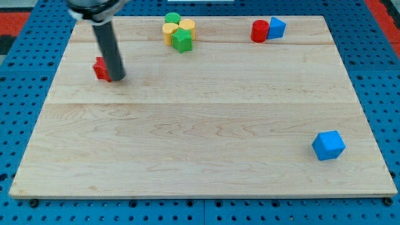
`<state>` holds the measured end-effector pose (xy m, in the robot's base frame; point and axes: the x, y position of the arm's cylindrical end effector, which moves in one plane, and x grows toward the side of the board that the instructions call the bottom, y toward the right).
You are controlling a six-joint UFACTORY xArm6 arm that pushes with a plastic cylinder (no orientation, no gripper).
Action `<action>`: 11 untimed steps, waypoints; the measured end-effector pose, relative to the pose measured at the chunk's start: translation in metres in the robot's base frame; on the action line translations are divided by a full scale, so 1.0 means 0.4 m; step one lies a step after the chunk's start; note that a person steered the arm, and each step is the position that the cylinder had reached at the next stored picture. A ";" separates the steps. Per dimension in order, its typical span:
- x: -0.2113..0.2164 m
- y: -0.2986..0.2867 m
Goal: Move the red star to the yellow heart
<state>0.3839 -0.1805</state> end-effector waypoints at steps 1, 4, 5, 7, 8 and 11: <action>0.019 -0.057; -0.149 -0.125; -0.206 -0.132; -0.284 -0.233; -0.298 -0.070; -0.312 0.069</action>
